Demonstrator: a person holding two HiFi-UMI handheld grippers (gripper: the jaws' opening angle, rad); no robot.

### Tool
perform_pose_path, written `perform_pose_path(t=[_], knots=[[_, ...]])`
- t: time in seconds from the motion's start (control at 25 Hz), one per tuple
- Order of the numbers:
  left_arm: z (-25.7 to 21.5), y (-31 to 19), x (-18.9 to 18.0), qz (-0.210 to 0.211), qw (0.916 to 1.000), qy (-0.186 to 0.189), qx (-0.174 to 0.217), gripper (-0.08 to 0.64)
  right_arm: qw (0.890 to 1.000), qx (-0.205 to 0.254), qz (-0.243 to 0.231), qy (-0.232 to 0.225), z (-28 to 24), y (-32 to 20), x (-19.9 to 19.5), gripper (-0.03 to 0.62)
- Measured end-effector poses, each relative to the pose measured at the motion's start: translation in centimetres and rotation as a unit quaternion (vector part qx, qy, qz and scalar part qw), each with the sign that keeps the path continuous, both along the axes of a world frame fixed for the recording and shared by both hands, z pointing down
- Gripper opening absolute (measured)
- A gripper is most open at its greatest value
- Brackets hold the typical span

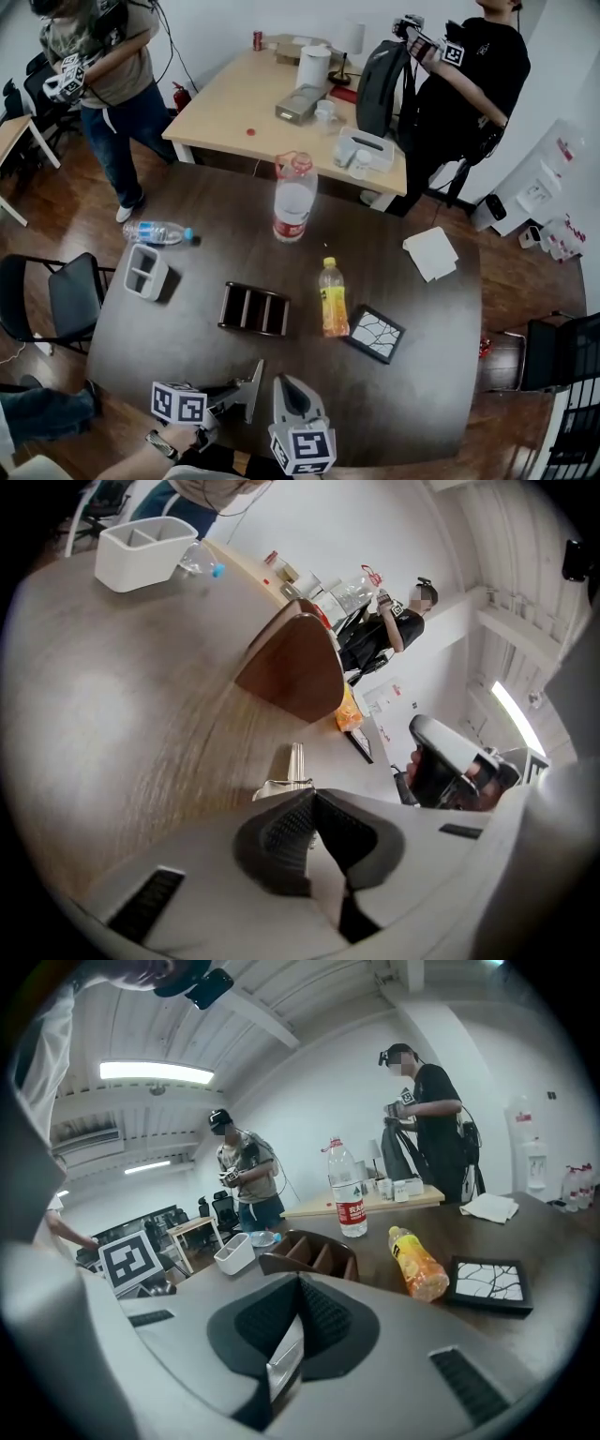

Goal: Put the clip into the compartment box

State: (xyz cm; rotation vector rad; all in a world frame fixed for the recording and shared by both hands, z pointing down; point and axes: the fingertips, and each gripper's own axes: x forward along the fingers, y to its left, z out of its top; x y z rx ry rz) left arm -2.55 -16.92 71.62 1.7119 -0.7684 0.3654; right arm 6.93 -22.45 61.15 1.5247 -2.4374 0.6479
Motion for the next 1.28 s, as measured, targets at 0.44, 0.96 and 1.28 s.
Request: perform_pose_path(t=[0.44,0.96,1.28], knots=[[-6.7,-3.4,3.4,0.042,0.9951,0.028,0.085,0.018,0.999,0.031,0.019,0.009,-3.7,-0.9,2.1,-0.012],[-14.8,-10.3,6.6,0.044,0.9712,-0.006,0.234,0.018,0.996,0.074,0.054,0.017,-7.8,-2.2,5.8,-0.012],[-16.7,-13.6,6.4,0.02,0.9396,-0.086,0.331,0.018,0.994,0.095,0.049,0.024,-9.1,-4.1,6.4,-0.012]])
